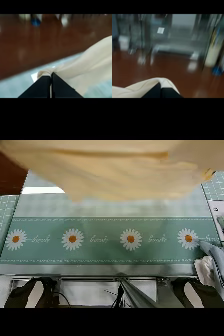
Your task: Fold the shirts.
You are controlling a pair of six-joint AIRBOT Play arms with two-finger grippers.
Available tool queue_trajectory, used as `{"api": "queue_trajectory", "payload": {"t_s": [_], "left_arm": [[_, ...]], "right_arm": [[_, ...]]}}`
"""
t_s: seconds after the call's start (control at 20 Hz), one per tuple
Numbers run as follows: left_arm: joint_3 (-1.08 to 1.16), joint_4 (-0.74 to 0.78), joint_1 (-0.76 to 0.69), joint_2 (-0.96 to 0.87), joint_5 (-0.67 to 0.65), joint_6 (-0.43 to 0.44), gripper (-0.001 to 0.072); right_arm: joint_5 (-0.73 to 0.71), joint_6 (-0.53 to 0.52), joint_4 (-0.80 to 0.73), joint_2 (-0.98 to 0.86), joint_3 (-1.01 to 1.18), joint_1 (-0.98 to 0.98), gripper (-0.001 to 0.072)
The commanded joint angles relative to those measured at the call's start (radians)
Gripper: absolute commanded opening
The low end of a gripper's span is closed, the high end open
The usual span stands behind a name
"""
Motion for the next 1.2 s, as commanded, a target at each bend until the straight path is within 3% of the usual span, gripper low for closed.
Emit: {"api": "queue_trajectory", "payload": {"t_s": [0.0,0.1,0.2,0.35,0.45,0.55,0.7,0.75,0.95,1.15], "left_arm": [[0.276,0.164,0.000,0.163,0.162,-0.106,0.0023],[0.393,0.377,0.000,0.189,0.081,-0.295,0.0023],[0.484,0.526,0.000,0.194,-0.063,-0.412,0.0023],[0.551,0.642,0.000,0.193,-0.211,-0.425,0.0023],[0.554,0.667,0.000,0.185,-0.308,-0.496,0.0024],[0.554,0.665,0.000,0.156,-0.468,-0.559,0.0024],[0.512,0.665,0.000,0.069,-0.695,-0.550,0.0024],[0.470,0.665,0.000,0.033,-0.747,-0.552,0.0023],[0.192,0.643,0.000,-0.087,-0.717,-0.544,0.0024],[0.021,0.639,-0.047,-0.297,-0.484,-0.492,0.0024]], "right_arm": [[-0.039,0.165,-0.148,0.083,0.219,0.001,0.0037],[0.048,0.242,-0.242,0.100,0.295,0.001,0.0036],[0.175,0.336,-0.330,0.104,0.368,0.001,0.0037],[0.302,0.379,-0.414,0.103,0.449,0.001,0.0036],[0.403,0.384,-0.454,0.103,0.471,0.001,0.0036],[0.567,0.382,-0.498,0.087,0.471,0.001,0.0036],[0.914,0.369,-0.494,-0.027,0.471,0.002,0.0035],[0.969,0.370,-0.470,-0.082,0.469,0.002,0.0036],[0.950,0.343,-0.423,-0.322,0.402,0.002,0.0036],[0.849,0.340,-0.389,-0.628,0.388,0.003,0.0036]]}}
